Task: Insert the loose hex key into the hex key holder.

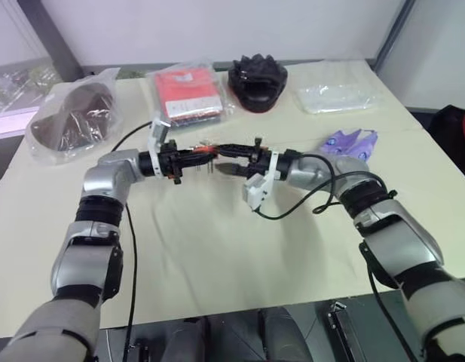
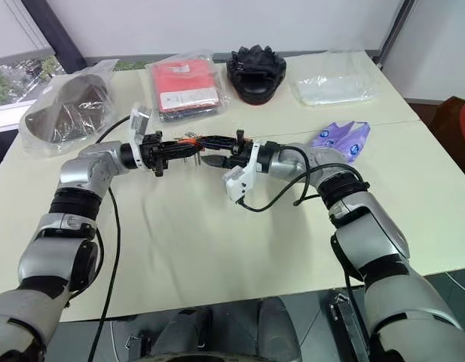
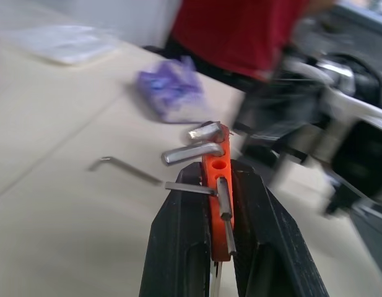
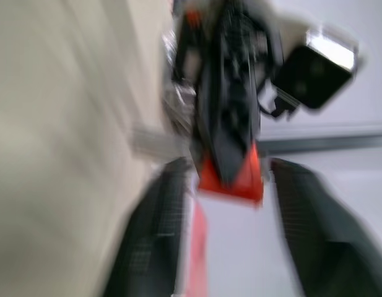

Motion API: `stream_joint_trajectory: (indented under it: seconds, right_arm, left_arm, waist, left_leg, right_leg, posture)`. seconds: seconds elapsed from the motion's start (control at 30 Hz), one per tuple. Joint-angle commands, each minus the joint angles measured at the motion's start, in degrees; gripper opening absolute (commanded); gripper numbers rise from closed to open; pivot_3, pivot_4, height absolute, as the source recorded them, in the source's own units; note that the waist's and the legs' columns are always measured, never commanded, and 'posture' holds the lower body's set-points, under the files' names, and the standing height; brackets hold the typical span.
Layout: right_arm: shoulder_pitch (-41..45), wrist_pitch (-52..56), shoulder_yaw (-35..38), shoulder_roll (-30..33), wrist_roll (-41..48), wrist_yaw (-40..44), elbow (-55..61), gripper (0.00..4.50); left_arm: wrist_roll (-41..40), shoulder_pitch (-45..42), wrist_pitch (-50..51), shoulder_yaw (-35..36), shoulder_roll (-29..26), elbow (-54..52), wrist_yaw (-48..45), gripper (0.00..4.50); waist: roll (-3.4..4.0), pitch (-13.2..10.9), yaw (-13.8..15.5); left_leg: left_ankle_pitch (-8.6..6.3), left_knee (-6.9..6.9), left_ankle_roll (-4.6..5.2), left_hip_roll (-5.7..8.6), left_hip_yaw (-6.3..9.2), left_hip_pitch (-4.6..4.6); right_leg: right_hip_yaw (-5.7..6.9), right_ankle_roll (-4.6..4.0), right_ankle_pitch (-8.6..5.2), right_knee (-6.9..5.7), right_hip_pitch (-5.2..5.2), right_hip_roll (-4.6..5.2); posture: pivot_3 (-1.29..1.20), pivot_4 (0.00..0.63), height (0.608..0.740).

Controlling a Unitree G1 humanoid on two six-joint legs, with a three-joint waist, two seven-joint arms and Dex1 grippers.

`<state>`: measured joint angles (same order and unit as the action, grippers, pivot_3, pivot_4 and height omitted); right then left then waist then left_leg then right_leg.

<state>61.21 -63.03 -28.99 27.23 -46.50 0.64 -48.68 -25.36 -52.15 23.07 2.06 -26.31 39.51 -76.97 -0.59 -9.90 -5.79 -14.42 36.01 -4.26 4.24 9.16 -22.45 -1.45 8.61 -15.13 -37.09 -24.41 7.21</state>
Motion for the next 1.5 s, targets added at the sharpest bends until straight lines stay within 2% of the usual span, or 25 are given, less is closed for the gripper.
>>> stream_joint_trajectory:
  seconds: [0.03, 0.07, 0.17, 0.3, 0.43, 0.5, 0.6, 0.7, 0.83, 1.13, 1.17, 1.2, 1.4, 1.43, 1.5]
  right_arm:
    - [-0.87, 1.01, 1.16, 0.49, 3.72, 2.37, 1.73, 4.09]
    - [-1.42, 1.72, 1.63, 0.8, 4.07, 2.61, 2.19, 4.45]
    - [-3.71, 5.25, 3.73, 1.69, 7.4, 4.65, 3.63, 4.45]
    - [-8.45, 17.33, 9.85, 0.49, 21.75, 14.6, 7.91, 4.45]
    - [-13.89, 52.69, 19.75, -4.46, 40.25, 27.35, 19.3, 4.45]
    - [-15.14, 70.13, 22.89, -5.57, 46.29, 31.14, 25.7, 4.45]
    - [-15.69, 86.67, 24.53, -5.26, 49.73, 33.5, 31.42, 4.45]
    - [-13.33, 101.3, 26.47, -5.61, 51.93, 32.68, 31.28, 4.45]
    - [-11.08, 105.82, 26.18, -6.07, 51.31, 31.25, 27.67, 4.45]
    - [-6.25, 102.17, 22.67, -8.79, 47.06, 27.6, 12.82, 4.45]
    - [-5.9, 101.6, 22.27, -9.06, 46.64, 27.53, 11.65, 3.94]
    - [-5.53, 101.1, 21.64, -9.43, 46.15, 27.61, 10.45, 3.67]
    - [-4.12, 98.55, 18.62, -10.65, 43.75, 29.38, 3.74, 0.47]
    - [-3.95, 98.68, 18.59, -10.63, 43.77, 29.82, 3.15, 0.09]
    - [-3.24, 101.55, 20.44, -11.02, 45.43, 30.23, 2.1, 0.09]
  left_arm:
    - [-0.19, 2.54, -1.56, 1.78, -0.45, -5.11, 1.69, 0.0]
    - [0.21, 3.8, -2.02, 1.54, -0.55, -6.81, 2.32, 0.0]
    - [5.3, 9.9, -9.87, -0.65, -1.05, -12.11, 5.87, 0.0]
    - [4.02, 15.38, -10.45, 1.73, 0.53, -20.69, 12.5, 0.0]
    - [3.02, 20.69, -8.75, 1.9, 0.44, -30.34, 16.48, 0.0]
    - [2.95, 22.81, -7.87, 1.44, -0.17, -34.48, 17.67, 0.0]
    - [3.44, 24.8, -7.51, 0.51, -0.94, -38.55, 18.87, 0.0]
    - [4.31, 26.89, -7.65, -0.22, -2.57, -43.07, 19.54, 0.0]
    - [5.66, 27.92, -8.18, -1.24, -4.19, -45.08, 20.49, 0.0]
    - [6.24, 30.24, -8.75, -1.86, -2.29, -46.37, 24.25, 0.0]
    - [6.24, 30.35, -8.75, -2.0, -2.07, -46.46, 24.55, 0.0]
    - [6.35, 30.45, -8.89, -2.23, -1.82, -46.45, 24.86, 0.0]
    - [7.27, 30.87, -10.46, -3.43, -0.81, -45.81, 26.21, 0.0]
    - [7.43, 30.91, -10.65, -3.48, -0.65, -45.77, 26.37, 0.0]
    - [7.57, 31.15, -11.15, -3.19, -0.55, -45.53, 26.69, 0.0]
  waist:
    - [0.0, 0.0, -0.05]
    - [0.0, 0.0, -0.05]
    - [0.0, 0.0, 0.07]
    - [0.0, 0.0, 0.46]
    - [-0.01, 0.01, 0.53]
    - [0.0, 0.01, 0.7]
    - [0.02, 0.02, 1.41]
    - [0.02, 0.02, 1.84]
    - [0.02, 0.02, 2.25]
    - [0.02, 0.02, 1.89]
    - [0.01, 0.03, 1.84]
    - [0.01, 0.03, 1.83]
    - [-0.02, 0.15, 1.83]
    - [-0.02, 0.22, 1.84]
    - [-0.04, 0.28, 1.89]
  left_leg:
    - [0.0, 0.0, 0.0, 0.0, 0.0, 0.0]
    - [0.0, 0.0, 0.0, 0.0, 0.0, 0.0]
    - [0.0, -0.01, 0.0, -0.01, 0.01, 0.0]
    - [-0.01, -0.04, 0.02, -0.02, 0.0, -0.04]
    - [-0.03, 0.06, 0.05, -0.04, 0.02, -0.08]
    - [-0.03, 0.07, 0.06, -0.04, 0.05, -0.08]
    - [-0.05, 0.07, 0.08, -0.03, 0.04, -0.08]
    - [-0.05, 0.08, 0.09, -0.03, 0.02, -0.07]
    - [-0.06, 0.09, 0.1, 0.01, -0.02, -0.08]
    - [-0.06, 0.09, 0.1, 0.03, -0.05, -0.07]
    - [-0.06, 0.1, 0.1, 0.03, -0.05, -0.07]
    - [-0.06, 0.11, 0.1, 0.02, -0.06, -0.07]
    - [-0.06, 0.11, 0.1, 0.02, -0.06, -0.03]
    - [-0.06, 0.12, 0.1, 0.02, -0.05, -0.03]
    - [-0.06, 0.12, 0.1, 0.03, -0.05, -0.02]
  right_leg:
    - [0.0, 0.0, 0.0, -0.01, 0.0, 0.0]
    - [0.0, 0.0, 0.0, -0.01, 0.0, 0.0]
    - [0.0, 0.0, 0.0, -0.02, 0.0, 0.0]
    - [-0.01, 0.0, 0.0, 0.0, 0.01, 0.01]
    - [0.0, 0.0, 0.01, -0.03, 0.08, 0.03]
    - [0.0, -0.01, 0.01, -0.06, 0.08, 0.03]
    - [0.0, -0.01, 0.01, -0.06, 0.07, 0.04]
    - [0.0, -0.01, 0.01, -0.07, 0.05, 0.04]
    - [0.0, -0.02, 0.01, -0.09, 0.05, 0.09]
    - [0.0, -0.02, 0.01, -0.09, 0.04, 0.12]
    - [0.0, -0.02, 0.01, -0.1, 0.05, 0.12]
    - [0.0, -0.02, 0.01, -0.11, 0.05, 0.12]
    - [0.0, -0.02, 0.01, -0.12, 0.07, 0.12]
    - [0.0, -0.02, 0.01, -0.12, 0.08, 0.12]
    - [0.0, -0.02, 0.02, -0.12, 0.1, 0.12]
  posture:
    - [0.0, 0.15, 0.74]
    - [0.0, 0.15, 0.74]
    - [0.0, 0.15, 0.74]
    - [0.0, 0.15, 0.74]
    - [0.0, 0.15, 0.74]
    - [0.0, 0.15, 0.74]
    - [0.0, 0.15, 0.74]
    - [0.0, 0.15, 0.74]
    - [0.0, 0.15, 0.74]
    - [0.0, 0.15, 0.74]
    - [0.0, 0.15, 0.74]
    - [0.0, 0.15, 0.74]
    - [0.0, 0.15, 0.74]
    - [0.0, 0.15, 0.74]
    - [0.0, 0.15, 0.74]
